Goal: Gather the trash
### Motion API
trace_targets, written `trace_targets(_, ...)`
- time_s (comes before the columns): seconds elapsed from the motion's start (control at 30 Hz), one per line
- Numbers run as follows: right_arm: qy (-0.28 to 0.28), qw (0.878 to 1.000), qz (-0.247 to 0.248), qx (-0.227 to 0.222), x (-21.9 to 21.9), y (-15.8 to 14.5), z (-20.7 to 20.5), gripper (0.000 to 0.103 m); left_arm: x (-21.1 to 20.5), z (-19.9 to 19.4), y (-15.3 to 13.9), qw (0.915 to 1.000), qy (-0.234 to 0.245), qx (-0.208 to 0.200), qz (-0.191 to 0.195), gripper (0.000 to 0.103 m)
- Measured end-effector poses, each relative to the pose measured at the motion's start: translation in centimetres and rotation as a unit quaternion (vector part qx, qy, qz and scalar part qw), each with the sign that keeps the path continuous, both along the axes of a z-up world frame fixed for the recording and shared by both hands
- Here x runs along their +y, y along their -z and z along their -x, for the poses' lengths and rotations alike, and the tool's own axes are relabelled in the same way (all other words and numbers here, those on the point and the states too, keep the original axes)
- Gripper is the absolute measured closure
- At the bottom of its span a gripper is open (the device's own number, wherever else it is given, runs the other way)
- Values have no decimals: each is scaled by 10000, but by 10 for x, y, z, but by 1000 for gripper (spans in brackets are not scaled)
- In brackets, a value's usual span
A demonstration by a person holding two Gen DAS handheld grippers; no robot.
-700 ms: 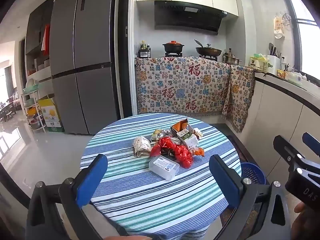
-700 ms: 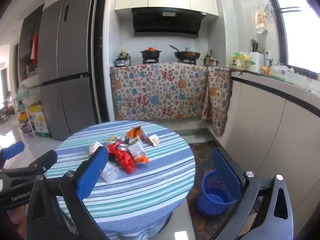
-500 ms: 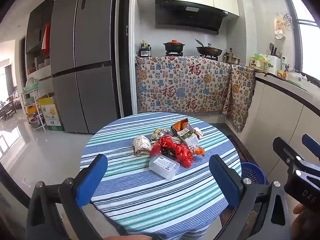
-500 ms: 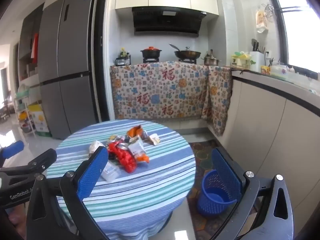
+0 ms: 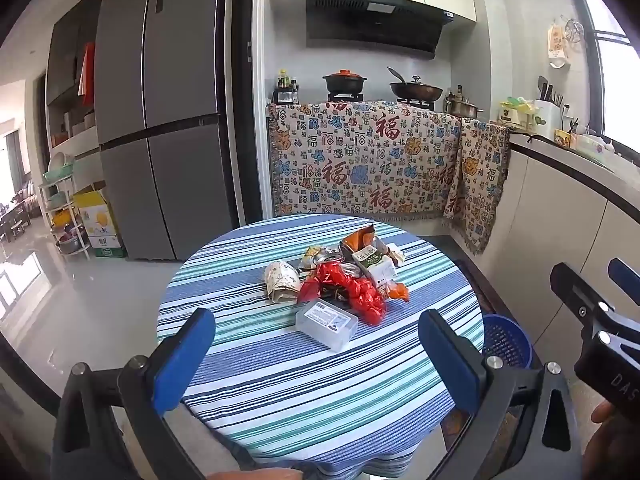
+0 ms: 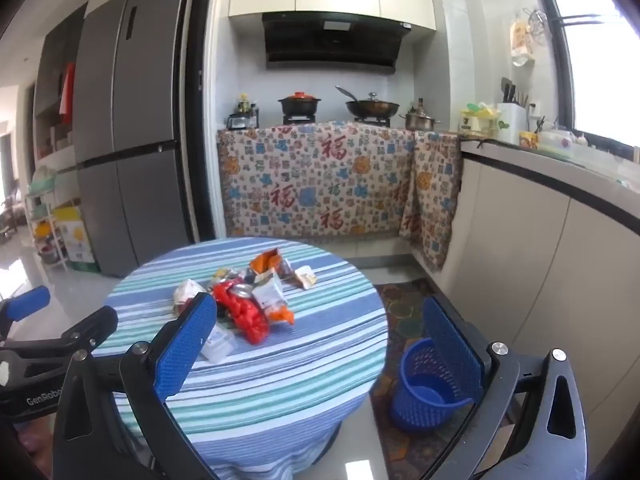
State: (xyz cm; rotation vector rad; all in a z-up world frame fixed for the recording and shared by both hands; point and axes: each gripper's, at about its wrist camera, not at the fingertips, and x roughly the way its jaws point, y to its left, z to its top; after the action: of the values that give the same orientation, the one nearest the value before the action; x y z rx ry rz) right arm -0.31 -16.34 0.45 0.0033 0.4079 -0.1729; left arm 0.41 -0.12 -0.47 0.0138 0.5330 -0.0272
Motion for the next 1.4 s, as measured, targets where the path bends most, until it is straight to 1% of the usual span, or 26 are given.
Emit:
trace_targets(0.73,119,9999,56,19,-5,-10,-2,0,-6,-1,1,10000,64,0,8,0)
trace_targets(1.4,153,9999,48,10,-7,-10,-5,0,-8,1,3,9999,103,23,-3,0)
